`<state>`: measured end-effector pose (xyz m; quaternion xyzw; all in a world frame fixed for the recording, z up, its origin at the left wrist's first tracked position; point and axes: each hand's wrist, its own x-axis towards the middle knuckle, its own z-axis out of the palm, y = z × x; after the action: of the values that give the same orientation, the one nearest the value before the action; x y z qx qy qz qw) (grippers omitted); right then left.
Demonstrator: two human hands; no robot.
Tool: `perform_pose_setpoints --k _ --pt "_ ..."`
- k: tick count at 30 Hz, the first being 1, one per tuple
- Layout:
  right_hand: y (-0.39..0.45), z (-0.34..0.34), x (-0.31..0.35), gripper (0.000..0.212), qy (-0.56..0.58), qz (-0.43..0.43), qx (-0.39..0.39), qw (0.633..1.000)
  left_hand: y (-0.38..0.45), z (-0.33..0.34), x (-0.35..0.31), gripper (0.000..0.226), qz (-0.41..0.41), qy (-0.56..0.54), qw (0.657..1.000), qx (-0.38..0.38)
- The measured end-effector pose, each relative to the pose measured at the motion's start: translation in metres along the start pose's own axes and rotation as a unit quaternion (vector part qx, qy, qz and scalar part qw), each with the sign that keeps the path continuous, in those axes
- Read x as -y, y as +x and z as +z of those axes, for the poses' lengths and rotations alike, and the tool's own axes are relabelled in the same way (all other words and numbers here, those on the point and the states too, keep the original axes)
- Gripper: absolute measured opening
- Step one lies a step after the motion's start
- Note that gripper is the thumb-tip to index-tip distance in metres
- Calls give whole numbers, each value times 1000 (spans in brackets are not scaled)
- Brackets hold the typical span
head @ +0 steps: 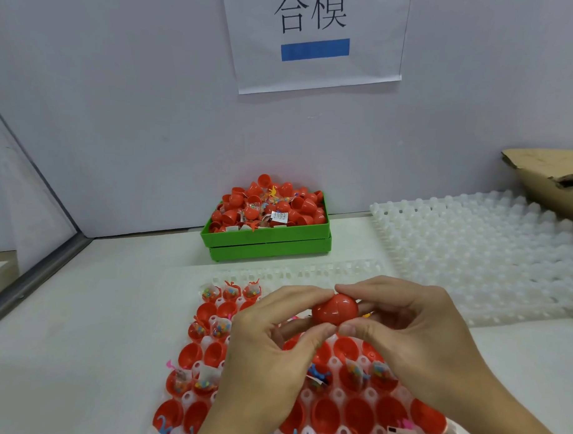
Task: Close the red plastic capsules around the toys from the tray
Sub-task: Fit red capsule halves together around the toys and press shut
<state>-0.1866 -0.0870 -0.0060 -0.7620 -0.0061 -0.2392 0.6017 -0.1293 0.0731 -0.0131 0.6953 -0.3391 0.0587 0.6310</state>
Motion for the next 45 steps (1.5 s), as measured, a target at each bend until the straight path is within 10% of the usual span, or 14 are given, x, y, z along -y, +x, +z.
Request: perform_pose_setpoints --k 24,39,45 --pt "-4 10 -7 38 13 -4 -19 1000 2 2 -4 44 -14 57 998 -20" --pt "-11 23 -2 20 34 46 57 997 -3 2 4 35 228 312 922 -1" --pt "-6 17 -7 16 165 101 18 981 -1 4 -4 32 18 83 996 -13"
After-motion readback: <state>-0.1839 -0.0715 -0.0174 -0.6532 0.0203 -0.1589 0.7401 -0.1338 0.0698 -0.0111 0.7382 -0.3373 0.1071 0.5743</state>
